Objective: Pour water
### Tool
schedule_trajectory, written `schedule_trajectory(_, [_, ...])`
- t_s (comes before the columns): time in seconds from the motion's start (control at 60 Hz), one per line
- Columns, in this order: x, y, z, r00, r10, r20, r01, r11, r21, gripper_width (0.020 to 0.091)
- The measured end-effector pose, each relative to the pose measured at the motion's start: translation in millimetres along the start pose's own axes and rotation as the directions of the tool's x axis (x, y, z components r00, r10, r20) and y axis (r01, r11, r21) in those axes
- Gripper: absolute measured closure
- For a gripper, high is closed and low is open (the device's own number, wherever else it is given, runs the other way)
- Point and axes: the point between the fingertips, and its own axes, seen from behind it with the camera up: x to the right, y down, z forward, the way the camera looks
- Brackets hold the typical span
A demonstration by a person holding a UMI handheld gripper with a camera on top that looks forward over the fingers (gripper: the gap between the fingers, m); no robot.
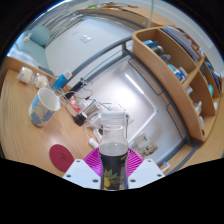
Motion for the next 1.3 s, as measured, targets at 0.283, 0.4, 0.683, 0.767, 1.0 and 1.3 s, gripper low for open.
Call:
schedule_trajectory(0.283, [-48.8,-72.8,35.6,0.787,-0.617,0.004,0.614,0.785,0.086,0.0841])
schedule_trajectory(0.4, [-61.7,-89.1,42.2,0.6,-0.799,-0.037,0.798,0.593,0.106,0.084])
schedule_trajectory(0.683, [-68.3,-113.0,48.9,0.263,-0.955,-0.138,0.964,0.256,0.072,0.084])
schedule_trajectory(0.767, [-71.7,-112.1,51.2,0.253,-0.958,-0.133,0.967,0.245,0.073,0.084])
schedule_trajectory(1.0, [-73.1,-102.7,51.3,0.316,-0.943,-0.107,0.948,0.309,0.079,0.0829])
schedule_trajectory(1.3, [-54.8,-76.2,29.9,0.983,-0.122,0.14,0.112,0.991,0.077,0.083])
